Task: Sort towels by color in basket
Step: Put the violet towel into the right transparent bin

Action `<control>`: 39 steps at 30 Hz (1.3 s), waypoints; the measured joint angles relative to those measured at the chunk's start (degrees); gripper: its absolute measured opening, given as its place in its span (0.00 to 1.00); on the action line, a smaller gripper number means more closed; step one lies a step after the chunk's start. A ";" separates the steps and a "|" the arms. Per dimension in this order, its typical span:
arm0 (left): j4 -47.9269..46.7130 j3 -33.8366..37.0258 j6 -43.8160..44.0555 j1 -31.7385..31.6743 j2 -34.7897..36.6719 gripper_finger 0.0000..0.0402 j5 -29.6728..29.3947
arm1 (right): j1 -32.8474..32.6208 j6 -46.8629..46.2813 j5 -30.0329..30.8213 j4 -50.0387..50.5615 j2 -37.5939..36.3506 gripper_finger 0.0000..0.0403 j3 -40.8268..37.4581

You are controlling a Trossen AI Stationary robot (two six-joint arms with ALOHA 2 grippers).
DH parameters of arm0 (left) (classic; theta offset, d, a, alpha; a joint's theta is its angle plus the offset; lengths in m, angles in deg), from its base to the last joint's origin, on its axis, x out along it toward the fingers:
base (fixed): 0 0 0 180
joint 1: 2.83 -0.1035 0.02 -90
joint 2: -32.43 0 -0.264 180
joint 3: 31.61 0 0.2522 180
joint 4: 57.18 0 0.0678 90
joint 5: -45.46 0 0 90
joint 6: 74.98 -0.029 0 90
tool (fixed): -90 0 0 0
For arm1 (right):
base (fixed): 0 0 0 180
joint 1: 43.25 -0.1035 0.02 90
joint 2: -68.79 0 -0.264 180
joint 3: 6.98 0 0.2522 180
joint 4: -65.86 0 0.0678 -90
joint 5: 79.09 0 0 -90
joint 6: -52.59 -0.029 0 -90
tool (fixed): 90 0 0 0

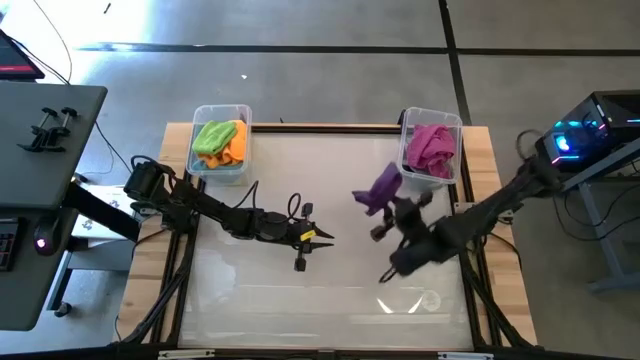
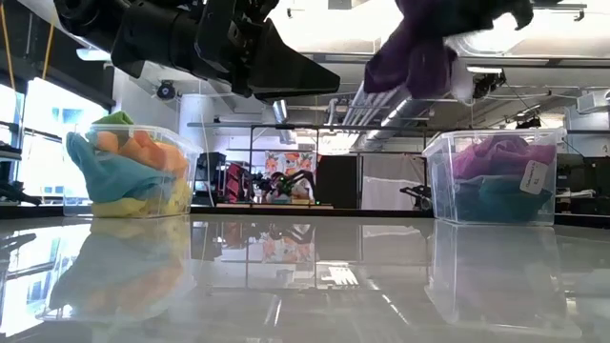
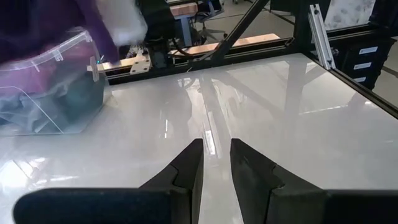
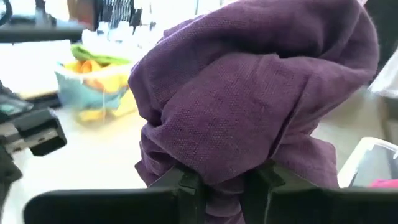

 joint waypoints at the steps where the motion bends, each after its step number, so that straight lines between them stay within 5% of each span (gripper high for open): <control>1: -0.02 0.00 0.00 0.00 0.00 0.16 0.00 | 1.04 2.01 -3.07 2.29 -1.91 0.14 2.02; 6: 0.02 0.00 0.01 0.00 0.00 0.16 -0.01 | 8.63 8.98 -16.69 15.39 -9.31 0.14 11.51; 15: 0.32 0.00 0.11 0.04 0.00 0.16 0.00 | 33.76 3.66 -32.50 43.45 -12.85 0.14 25.46; 25: 0.26 0.00 0.04 0.01 0.00 0.16 -0.01 | 60.62 25.32 -49.90 44.99 -7.91 0.14 26.75; 39: -0.98 0.00 0.13 0.04 -0.02 0.16 0.00 | 70.20 36.26 -54.06 45.11 4.76 0.14 26.75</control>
